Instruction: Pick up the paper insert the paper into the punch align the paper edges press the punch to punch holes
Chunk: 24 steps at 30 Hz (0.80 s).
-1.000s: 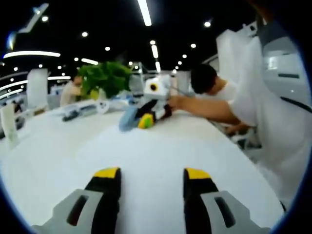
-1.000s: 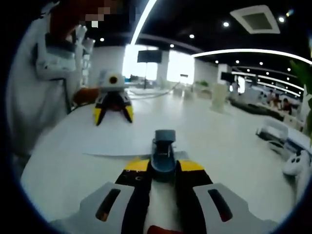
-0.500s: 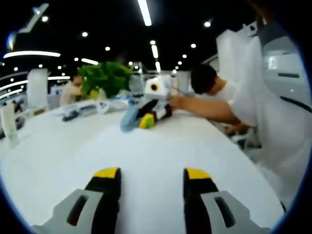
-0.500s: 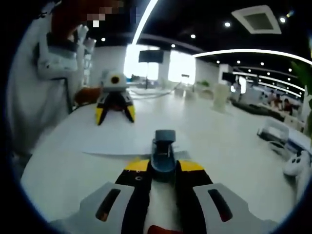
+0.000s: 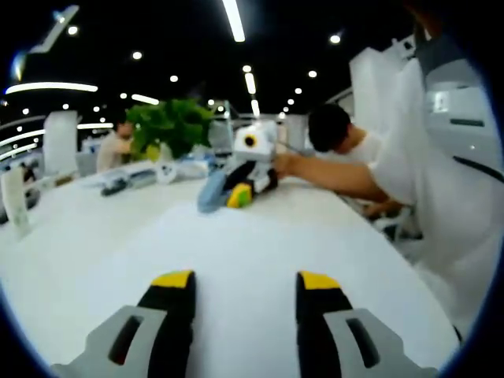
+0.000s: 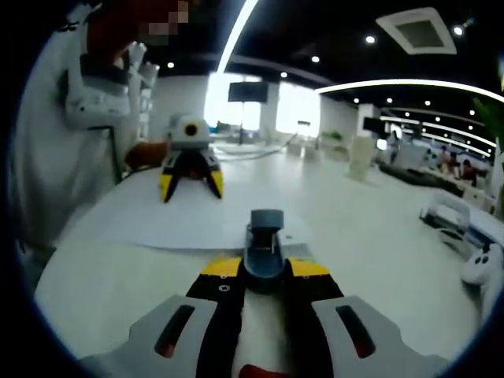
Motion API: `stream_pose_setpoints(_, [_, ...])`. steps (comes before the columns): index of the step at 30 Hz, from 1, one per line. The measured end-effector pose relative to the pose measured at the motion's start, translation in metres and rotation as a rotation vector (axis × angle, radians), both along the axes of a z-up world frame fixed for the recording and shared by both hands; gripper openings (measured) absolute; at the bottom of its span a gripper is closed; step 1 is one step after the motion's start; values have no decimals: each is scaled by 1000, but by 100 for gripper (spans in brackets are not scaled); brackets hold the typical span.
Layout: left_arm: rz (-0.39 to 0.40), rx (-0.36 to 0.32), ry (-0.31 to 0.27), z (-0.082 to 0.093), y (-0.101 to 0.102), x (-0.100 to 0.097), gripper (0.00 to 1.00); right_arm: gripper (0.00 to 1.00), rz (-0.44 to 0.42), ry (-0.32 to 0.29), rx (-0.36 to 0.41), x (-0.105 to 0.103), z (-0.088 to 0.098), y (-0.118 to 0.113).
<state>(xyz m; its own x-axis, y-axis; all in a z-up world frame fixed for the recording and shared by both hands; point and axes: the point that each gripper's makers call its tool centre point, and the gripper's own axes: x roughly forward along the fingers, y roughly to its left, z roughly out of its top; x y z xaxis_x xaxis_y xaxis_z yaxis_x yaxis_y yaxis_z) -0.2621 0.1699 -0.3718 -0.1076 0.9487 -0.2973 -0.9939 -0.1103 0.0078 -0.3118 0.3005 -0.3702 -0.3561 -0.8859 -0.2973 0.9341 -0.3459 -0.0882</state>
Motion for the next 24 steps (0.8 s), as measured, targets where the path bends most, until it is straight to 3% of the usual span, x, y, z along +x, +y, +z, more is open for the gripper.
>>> stream_pose_setpoints(24, [0, 1, 1, 0, 1, 1, 52, 23, 34, 14, 5, 0, 0, 0])
